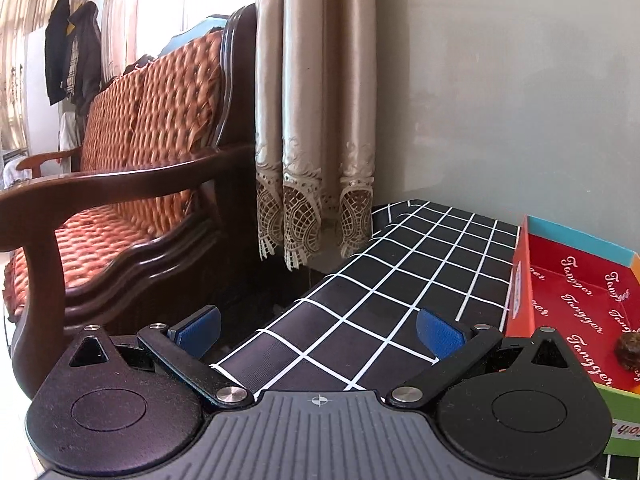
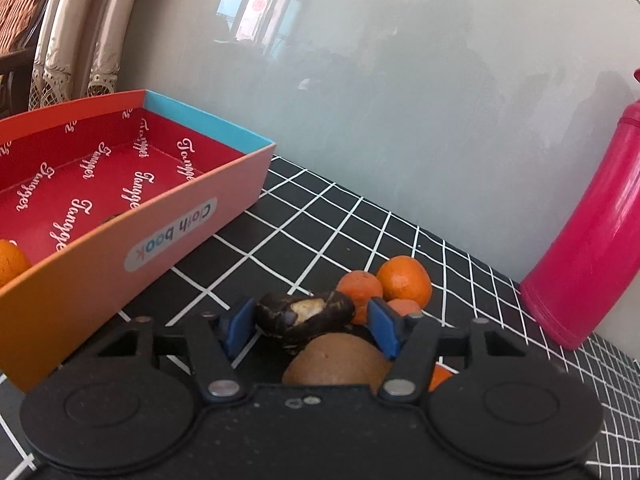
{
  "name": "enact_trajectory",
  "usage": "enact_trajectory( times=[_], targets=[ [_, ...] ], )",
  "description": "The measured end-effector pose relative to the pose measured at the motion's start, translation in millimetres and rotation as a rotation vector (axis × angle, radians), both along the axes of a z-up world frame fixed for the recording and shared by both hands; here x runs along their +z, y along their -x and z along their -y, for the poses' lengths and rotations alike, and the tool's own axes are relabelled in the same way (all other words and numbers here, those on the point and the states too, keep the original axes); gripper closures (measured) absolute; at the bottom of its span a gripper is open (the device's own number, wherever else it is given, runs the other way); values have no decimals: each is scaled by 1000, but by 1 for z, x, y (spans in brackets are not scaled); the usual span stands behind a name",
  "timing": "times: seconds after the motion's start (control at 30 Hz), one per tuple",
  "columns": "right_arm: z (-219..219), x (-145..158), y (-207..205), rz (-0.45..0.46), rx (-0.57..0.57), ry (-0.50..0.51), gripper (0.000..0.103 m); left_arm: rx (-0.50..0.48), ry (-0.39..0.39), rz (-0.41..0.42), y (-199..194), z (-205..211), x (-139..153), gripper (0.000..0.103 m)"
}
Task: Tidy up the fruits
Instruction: 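Carry the date into the red box and open the right gripper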
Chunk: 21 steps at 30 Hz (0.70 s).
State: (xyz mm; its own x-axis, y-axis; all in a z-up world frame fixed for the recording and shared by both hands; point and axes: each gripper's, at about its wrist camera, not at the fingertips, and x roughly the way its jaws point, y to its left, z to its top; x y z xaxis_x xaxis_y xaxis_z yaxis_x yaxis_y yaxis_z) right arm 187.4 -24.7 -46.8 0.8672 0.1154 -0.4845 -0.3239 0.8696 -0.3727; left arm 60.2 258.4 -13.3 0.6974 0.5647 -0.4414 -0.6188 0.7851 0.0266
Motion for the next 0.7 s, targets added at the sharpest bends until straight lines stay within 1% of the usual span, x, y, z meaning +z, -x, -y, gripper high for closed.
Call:
enact_trajectory(
  times=[0.07,0.23,0.47,0.7],
  targets=[
    [-2,0,1,8,2,5,53,3,8,-3,0,-2,-1,0],
    [-3,3,4,14,7,6,54,15,21,-7,-1,-6,-3,0],
    [-2,12,15,52,13,2,54,22,28,0,1,-9,-3,0],
    [-4,37,34,111,31,-34,54,17,38,4,4,-10,0,0]
  ],
)
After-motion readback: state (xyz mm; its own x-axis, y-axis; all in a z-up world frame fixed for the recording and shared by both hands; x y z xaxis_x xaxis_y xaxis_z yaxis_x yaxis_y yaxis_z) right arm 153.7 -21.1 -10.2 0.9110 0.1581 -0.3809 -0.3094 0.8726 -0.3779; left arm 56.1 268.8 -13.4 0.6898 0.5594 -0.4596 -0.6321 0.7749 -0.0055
